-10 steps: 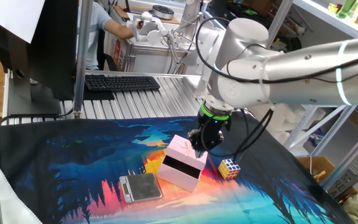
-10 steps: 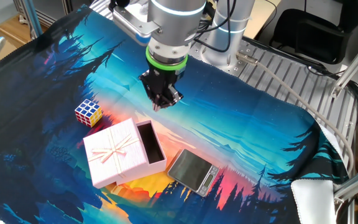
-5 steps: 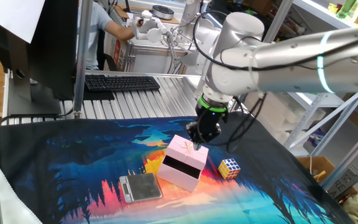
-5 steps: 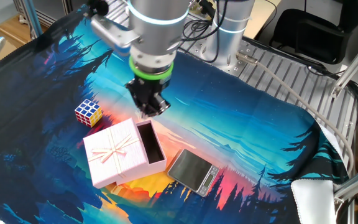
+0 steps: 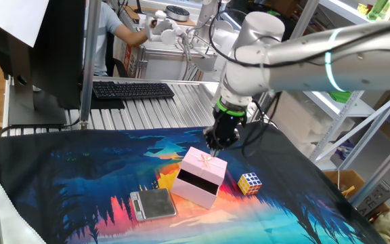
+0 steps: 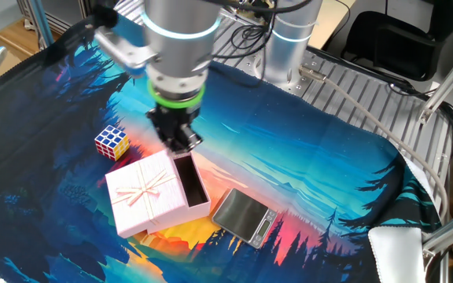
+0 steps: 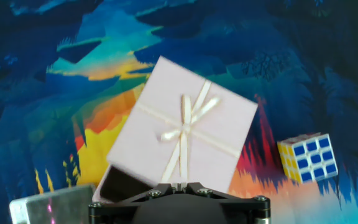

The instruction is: Slide the outer casing onto the gift box

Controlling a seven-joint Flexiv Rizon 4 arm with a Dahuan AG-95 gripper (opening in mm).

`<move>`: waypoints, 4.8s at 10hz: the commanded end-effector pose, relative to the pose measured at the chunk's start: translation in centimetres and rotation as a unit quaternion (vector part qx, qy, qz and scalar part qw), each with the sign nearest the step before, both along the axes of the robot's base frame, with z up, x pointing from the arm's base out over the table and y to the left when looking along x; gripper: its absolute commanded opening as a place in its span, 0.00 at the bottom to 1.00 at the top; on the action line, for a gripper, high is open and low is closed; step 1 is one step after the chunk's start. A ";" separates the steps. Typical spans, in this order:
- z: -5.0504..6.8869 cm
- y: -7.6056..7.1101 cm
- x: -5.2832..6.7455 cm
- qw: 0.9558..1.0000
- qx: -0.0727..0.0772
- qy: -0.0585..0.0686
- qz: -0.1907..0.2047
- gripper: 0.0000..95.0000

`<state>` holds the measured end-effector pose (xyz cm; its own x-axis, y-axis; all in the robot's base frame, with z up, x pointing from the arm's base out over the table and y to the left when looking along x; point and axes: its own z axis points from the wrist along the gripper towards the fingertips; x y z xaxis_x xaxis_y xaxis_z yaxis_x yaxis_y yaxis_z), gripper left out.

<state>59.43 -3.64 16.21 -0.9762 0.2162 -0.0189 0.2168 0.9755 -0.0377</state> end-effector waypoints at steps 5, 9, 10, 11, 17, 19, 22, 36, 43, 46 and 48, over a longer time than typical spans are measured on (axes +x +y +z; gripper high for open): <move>-1.5 -2.2 3.2 0.999 0.030 -0.005 -0.022 0.00; -2.4 -2.2 3.1 0.999 0.026 -0.008 -0.030 0.00; -2.4 -2.2 3.1 0.999 0.023 -0.008 -0.027 0.00; -2.4 -2.2 3.1 0.999 0.024 -0.008 -0.028 0.00; -2.4 -2.2 3.1 1.000 0.026 0.000 -0.006 0.00; -2.4 -2.2 3.1 1.000 0.025 -0.002 -0.002 0.00; -2.4 -2.2 3.1 1.000 0.022 -0.009 0.002 0.00; -4.5 -6.1 12.1 0.999 0.005 0.004 -0.050 0.00; -6.9 -6.3 14.2 0.997 0.010 0.020 -0.070 0.00; -8.2 -5.8 14.9 0.997 0.009 0.021 -0.077 0.00; -9.1 -5.4 15.2 0.996 0.008 0.024 -0.080 0.00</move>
